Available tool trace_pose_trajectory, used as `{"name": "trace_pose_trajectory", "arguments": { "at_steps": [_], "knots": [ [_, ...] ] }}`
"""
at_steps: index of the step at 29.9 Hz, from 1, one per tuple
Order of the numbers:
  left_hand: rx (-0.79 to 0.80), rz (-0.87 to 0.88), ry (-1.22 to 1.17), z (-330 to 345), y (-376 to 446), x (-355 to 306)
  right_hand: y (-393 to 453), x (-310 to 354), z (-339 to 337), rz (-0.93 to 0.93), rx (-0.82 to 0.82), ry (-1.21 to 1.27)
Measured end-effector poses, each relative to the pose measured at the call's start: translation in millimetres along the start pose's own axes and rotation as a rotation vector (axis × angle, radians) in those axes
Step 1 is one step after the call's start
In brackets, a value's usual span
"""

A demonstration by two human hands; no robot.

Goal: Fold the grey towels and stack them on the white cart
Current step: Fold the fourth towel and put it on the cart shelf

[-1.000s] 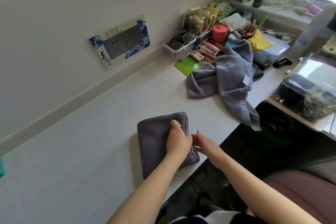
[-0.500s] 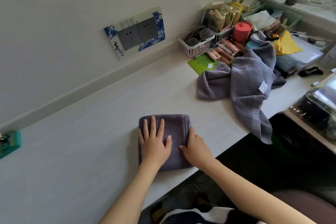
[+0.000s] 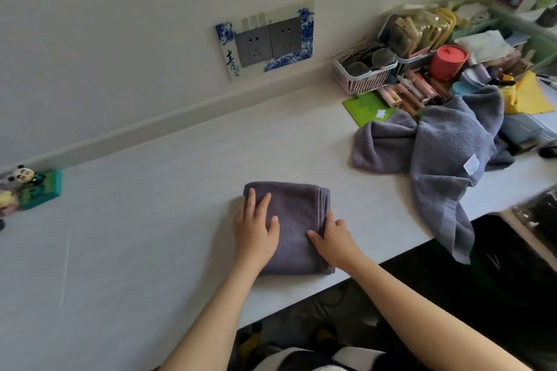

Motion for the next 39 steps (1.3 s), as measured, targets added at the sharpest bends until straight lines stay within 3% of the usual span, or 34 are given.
{"name": "trace_pose_trajectory", "arguments": {
  "at_steps": [2, 10, 13, 16, 19, 25, 33, 36, 39],
  "knots": [
    [0.000, -0.169, -0.238, -15, -9, 35, 1, 1, 10, 0.004, 0.075, 0.104],
    [0.397, -0.551, -0.986, -35, -29, 134, 1, 46, 60, -0.014, 0.241, 0.471],
    [0.494, -0.663, -1.124, -49, -47, 162, 1, 87, 82, -0.042, 0.338, 0.557],
    [0.486, -0.757, -1.219, -64, -60, 187, 0, 126, 99, -0.090, 0.423, 0.573],
    [0.391, -0.760, -1.322, -113, -61, 232, 6, 192, 131, -0.156, 0.489, 0.566],
    [0.139, -0.590, -1.327, -232, -50, 290, 7, 311, 176, -0.259, 0.611, 0.728],
    [-0.267, -0.389, -1.415, -410, -72, 361, -19, 537, 188, -0.696, 0.741, 0.670],
    [-0.367, -0.352, -1.469, -441, -80, 360, -22, 581, 174, -0.802, 0.720, 0.663],
    [-0.634, -0.378, -1.500, -482, -93, 384, -26, 651, 179, -0.894, 0.812, 0.590]
  ]
}}
Point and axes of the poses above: each hand's wrist, its own y-axis towards the middle knuckle, its own z-axis out of the palm, x = y × z, the point moved 9 cm from there along y, towards the middle knuckle, and after that the axes turned 9 degrees about -z, right-handed, at the moved point
